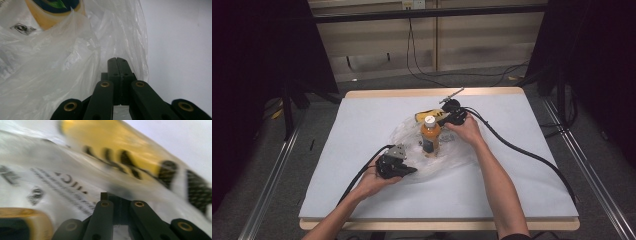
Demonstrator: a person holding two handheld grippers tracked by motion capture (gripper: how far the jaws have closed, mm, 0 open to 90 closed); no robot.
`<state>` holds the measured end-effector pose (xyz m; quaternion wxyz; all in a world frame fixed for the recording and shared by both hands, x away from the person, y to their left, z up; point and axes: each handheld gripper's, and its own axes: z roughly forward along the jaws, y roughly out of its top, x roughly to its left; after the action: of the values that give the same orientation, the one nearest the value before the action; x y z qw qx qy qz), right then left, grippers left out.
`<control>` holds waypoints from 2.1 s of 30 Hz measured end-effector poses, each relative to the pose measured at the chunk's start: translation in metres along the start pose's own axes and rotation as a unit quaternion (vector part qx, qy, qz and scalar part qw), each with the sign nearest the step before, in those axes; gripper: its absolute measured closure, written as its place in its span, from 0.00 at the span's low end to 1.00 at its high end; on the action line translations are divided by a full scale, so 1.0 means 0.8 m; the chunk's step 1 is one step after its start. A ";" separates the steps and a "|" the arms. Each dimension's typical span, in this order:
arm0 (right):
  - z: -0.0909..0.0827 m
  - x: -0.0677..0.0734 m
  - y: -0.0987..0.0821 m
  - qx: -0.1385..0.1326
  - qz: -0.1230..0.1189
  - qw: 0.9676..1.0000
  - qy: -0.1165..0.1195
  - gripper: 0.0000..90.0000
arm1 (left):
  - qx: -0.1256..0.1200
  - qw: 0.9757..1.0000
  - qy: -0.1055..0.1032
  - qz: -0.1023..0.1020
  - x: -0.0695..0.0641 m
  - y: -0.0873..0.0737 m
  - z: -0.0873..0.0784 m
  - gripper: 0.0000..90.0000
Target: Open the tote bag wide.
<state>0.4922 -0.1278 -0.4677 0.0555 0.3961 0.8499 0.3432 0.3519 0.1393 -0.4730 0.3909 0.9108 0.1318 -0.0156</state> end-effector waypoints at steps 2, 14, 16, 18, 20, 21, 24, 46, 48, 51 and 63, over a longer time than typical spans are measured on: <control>-0.009 0.004 0.000 -0.011 -0.005 1.000 0.005 1.00 | -0.021 1.000 0.003 -0.008 0.000 0.001 -0.002 1.00; -0.065 0.026 -0.019 -0.066 -0.049 0.997 0.007 1.00 | -0.072 0.997 0.019 -0.021 -0.002 0.005 -0.018 1.00; -0.074 0.028 -0.024 -0.075 -0.051 0.996 0.004 1.00 | -0.080 0.996 0.026 -0.025 -0.002 0.005 -0.021 1.00; -0.081 0.031 -0.032 -0.084 -0.061 0.995 -0.003 1.00 | -0.089 0.995 0.031 -0.025 -0.002 0.003 -0.027 1.00; -0.089 0.033 -0.040 -0.091 -0.062 0.994 -0.013 1.00 | -0.105 0.993 0.033 -0.032 -0.003 0.002 -0.034 1.00; -0.094 0.034 -0.045 -0.099 -0.061 0.993 -0.012 1.00 | -0.117 0.992 0.040 -0.034 -0.003 0.001 -0.038 1.00; -0.114 0.040 -0.059 -0.132 -0.060 0.989 -0.018 1.00 | -0.130 0.989 0.060 -0.029 -0.005 -0.002 -0.049 1.00; -0.196 0.055 -0.158 -0.242 -0.035 0.967 -0.077 0.06 | -0.197 0.961 0.180 -0.073 -0.014 -0.029 -0.085 0.17; -0.202 0.059 -0.167 -0.247 -0.034 0.965 -0.077 0.04 | -0.206 0.957 0.188 -0.074 -0.016 -0.032 -0.091 0.13; -0.214 0.065 -0.180 -0.255 -0.034 0.963 -0.077 0.04 | -0.212 0.956 0.189 -0.077 -0.021 -0.037 -0.102 0.08; -0.259 0.080 -0.235 -0.277 -0.008 0.953 -0.123 0.06 | -0.213 0.949 0.214 -0.092 -0.037 -0.070 -0.124 0.04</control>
<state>0.2539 -0.2786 -0.4172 0.2698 0.3972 0.7110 0.5137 0.3018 0.2407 -0.4401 0.5352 0.7723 0.2959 0.1717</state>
